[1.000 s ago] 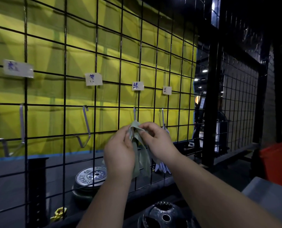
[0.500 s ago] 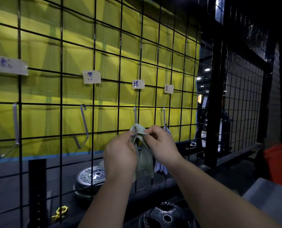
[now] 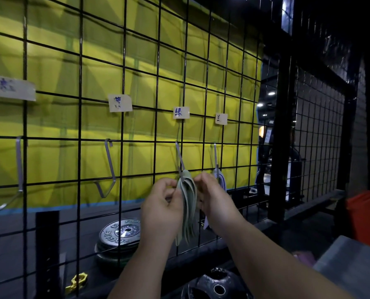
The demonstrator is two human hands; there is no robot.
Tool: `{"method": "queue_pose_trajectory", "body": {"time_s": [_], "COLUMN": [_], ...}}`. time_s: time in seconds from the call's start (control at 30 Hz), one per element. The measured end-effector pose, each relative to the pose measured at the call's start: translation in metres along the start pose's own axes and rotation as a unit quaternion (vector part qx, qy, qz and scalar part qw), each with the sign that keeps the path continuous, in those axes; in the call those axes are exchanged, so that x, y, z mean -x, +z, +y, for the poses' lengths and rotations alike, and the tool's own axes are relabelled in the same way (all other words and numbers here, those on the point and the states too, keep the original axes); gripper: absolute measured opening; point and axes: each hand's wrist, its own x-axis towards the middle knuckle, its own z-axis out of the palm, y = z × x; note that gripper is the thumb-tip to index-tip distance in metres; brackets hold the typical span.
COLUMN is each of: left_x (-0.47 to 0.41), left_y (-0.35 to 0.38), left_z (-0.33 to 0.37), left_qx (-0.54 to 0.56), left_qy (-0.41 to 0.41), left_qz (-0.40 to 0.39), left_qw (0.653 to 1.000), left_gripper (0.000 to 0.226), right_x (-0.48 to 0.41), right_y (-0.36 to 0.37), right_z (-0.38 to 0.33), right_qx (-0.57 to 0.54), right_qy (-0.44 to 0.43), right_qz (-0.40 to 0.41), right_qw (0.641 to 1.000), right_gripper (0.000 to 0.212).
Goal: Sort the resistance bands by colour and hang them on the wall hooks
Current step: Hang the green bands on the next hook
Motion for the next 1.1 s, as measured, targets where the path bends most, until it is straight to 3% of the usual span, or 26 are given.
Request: {"method": "queue_pose_trajectory", "body": {"time_s": [0.1, 0.23, 0.33, 0.47, 0.6, 0.77, 0.93, 1.1], "left_x": [0.0, -0.004, -0.011, -0.019, -0.03, -0.031, -0.025, -0.026], "left_y": [-0.003, -0.008, -0.011, -0.014, -0.014, -0.015, -0.011, -0.011], "left_z": [0.0, -0.001, -0.003, 0.003, 0.01, 0.019, 0.026, 0.028], "left_qx": [0.029, 0.022, 0.022, 0.021, -0.021, 0.13, 0.225, 0.229], "left_qy": [0.01, 0.027, 0.027, 0.063, 0.06, -0.025, -0.104, -0.115], "left_qz": [-0.011, -0.039, -0.052, -0.041, -0.019, -0.026, -0.054, -0.051], "left_qw": [0.999, 0.999, 0.998, 0.997, 0.998, 0.991, 0.967, 0.965], "left_gripper": [0.022, 0.035, 0.024, 0.055, 0.036, 0.014, 0.022, 0.026], "right_x": [-0.007, -0.01, -0.007, -0.008, -0.009, -0.009, -0.007, -0.007], "right_y": [0.001, 0.006, 0.011, 0.014, 0.016, 0.015, 0.014, 0.013], "right_z": [0.002, 0.0, -0.001, 0.004, 0.008, 0.009, 0.008, 0.005], "right_qx": [0.016, 0.058, 0.003, 0.0, -0.031, -0.04, -0.109, -0.191], "right_qy": [0.035, 0.05, 0.062, 0.055, 0.055, 0.055, 0.089, 0.116], "right_qz": [0.035, 0.02, 0.0, 0.0, -0.002, -0.012, -0.047, -0.088], "right_qw": [0.999, 0.997, 0.998, 0.998, 0.998, 0.998, 0.989, 0.971], "right_gripper": [0.049, 0.04, 0.039, 0.048, 0.053, 0.033, 0.039, 0.037]}}
